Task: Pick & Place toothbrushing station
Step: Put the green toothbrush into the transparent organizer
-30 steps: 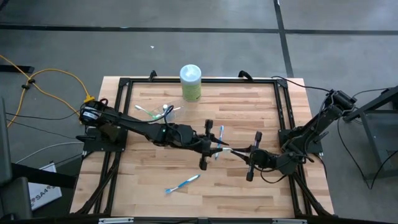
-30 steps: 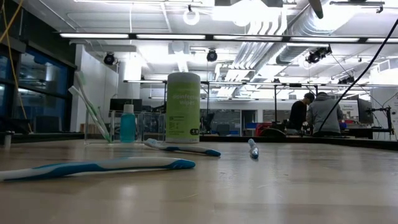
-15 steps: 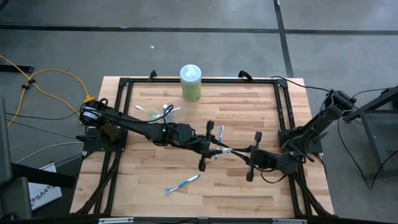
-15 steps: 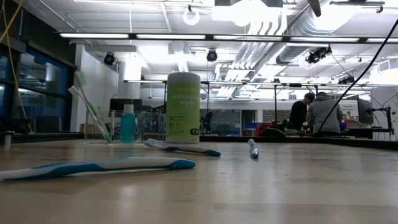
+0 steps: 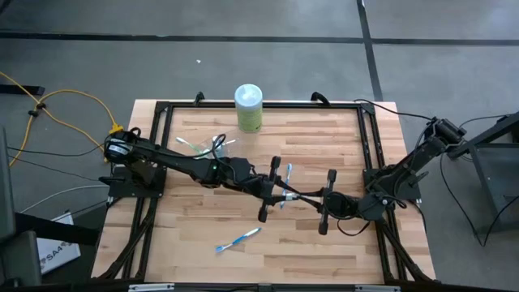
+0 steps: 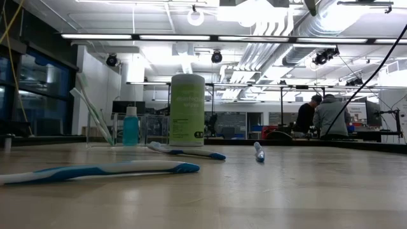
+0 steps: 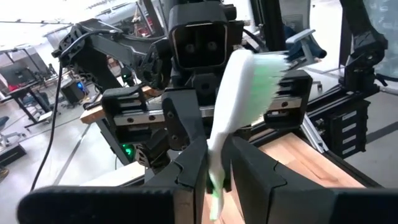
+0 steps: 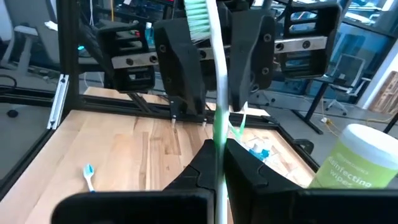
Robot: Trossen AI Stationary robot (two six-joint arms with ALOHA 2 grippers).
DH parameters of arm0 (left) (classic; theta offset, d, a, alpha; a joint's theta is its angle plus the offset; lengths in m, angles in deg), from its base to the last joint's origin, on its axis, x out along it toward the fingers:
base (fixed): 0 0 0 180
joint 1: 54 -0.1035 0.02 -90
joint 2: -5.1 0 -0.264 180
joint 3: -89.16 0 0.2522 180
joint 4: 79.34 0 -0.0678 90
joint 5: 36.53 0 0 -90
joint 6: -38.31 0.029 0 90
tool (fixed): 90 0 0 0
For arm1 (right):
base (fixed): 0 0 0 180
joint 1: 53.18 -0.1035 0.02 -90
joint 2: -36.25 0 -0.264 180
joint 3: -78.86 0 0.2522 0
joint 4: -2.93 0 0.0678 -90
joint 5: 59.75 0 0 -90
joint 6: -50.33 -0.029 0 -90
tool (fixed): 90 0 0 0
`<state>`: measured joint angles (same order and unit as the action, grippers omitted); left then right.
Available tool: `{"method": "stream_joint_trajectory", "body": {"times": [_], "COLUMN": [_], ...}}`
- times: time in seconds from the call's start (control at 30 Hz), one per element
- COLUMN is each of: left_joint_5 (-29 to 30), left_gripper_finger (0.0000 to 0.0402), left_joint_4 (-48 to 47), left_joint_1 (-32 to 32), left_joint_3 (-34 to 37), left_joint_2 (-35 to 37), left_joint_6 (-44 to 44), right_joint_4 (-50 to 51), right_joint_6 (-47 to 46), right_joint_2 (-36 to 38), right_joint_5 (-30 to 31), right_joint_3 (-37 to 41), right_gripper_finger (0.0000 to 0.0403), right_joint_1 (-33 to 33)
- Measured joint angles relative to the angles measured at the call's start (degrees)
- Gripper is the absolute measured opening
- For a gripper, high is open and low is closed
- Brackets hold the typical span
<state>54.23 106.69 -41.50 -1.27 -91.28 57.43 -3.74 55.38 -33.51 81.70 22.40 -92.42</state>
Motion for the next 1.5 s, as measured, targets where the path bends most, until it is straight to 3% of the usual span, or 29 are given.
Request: {"method": "stream_joint_trajectory", "body": {"times": [0.3,0.83,1.13,1.37,1.5], "left_joint_5": [0.1,0.1,0.0,0.0,0.0], "left_gripper_finger": [0.0069,0.0068,0.0013,0.0011,0.0008], "left_joint_4": [-0.4,-0.2,-0.3,-0.1,0.2], "left_joint_1": [0.0,0.0,0.0,0.0,0.0], "left_joint_3": [0.0,0.0,0.0,0.0,0.0], "left_joint_2": [0.0,0.0,0.0,0.0,0.0], "left_joint_6": [-0.1,-0.1,-0.2,0.3,0.4], "right_joint_4": [-3.6,-3.8,-3.9,-4.1,-4.3], "right_joint_6": [4.5,4.4,4.7,4.5,3.6], "right_joint_2": [0.0,0.0,0.0,0.0,0.0], "right_joint_5": [-0.1,-0.7,-1.1,-2.3,-3.2], "right_joint_3": [0.0,0.0,0.0,0.0,0.0], "right_gripper_finger": [0.0004,0.0004,0.0004,0.0005,0.0027], "right_joint_1": [0.0,0.0,0.0,0.0,0.0]}}
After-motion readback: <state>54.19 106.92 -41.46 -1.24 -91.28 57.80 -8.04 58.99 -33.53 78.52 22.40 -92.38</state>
